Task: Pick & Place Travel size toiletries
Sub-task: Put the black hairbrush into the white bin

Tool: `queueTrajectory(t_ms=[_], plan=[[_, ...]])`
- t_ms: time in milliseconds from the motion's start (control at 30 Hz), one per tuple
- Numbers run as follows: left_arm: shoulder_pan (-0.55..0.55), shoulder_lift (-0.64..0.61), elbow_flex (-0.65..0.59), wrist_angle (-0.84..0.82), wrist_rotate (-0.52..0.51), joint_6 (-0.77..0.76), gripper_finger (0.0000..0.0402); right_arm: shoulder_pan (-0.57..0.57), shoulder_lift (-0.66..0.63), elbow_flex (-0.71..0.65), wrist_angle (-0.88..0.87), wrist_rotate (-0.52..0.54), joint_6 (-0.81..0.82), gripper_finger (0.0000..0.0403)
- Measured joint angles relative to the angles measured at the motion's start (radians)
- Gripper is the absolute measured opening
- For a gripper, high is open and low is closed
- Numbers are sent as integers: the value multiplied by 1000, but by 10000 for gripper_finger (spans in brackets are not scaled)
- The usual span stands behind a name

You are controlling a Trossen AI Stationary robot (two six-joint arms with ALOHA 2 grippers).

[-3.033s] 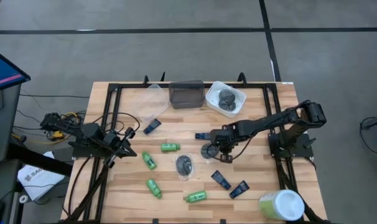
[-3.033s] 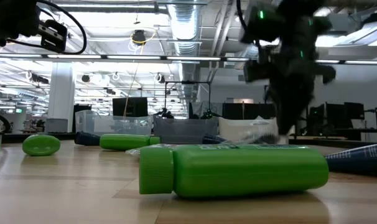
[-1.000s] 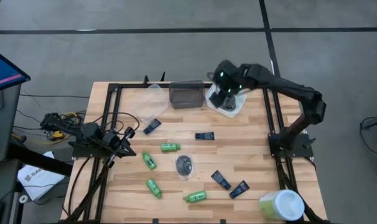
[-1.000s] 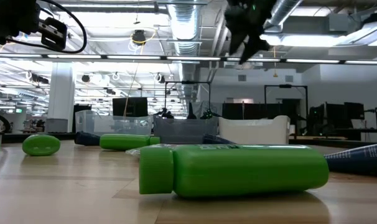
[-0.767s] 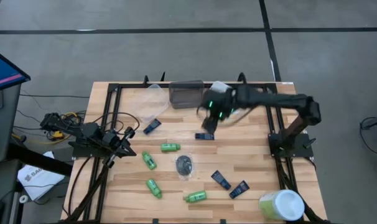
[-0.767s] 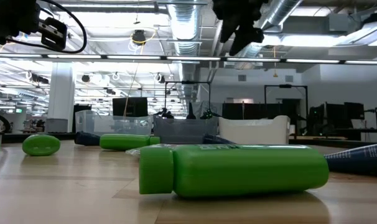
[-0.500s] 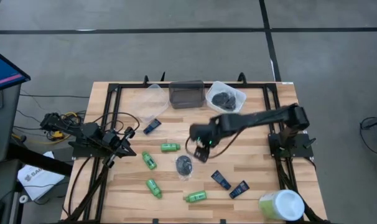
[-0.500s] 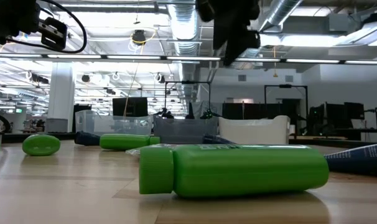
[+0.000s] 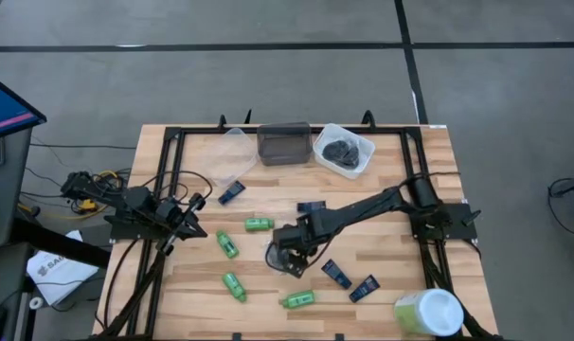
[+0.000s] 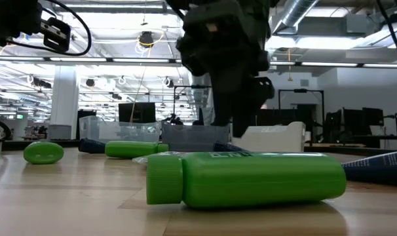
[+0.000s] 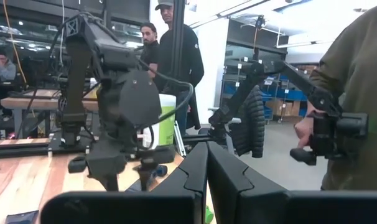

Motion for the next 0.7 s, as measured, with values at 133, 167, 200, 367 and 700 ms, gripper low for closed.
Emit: queueTrajectory(t_ms=[133, 167, 200, 367, 700], plan=[[0, 8, 0, 3, 0, 0, 3, 7, 6, 0, 27, -9, 22, 235], [0, 9, 0, 0, 0, 0, 3, 8, 5, 0, 33, -8, 22, 235], [0, 11, 0, 2, 0, 0, 3, 9, 5, -1, 34, 2, 24, 235], [0, 20, 0, 5, 0, 0, 3, 13, 5, -36, 85, 15, 60, 235], [0, 21, 0, 10, 0, 0, 3, 29, 5, -51, 121, 65, 61, 235]])
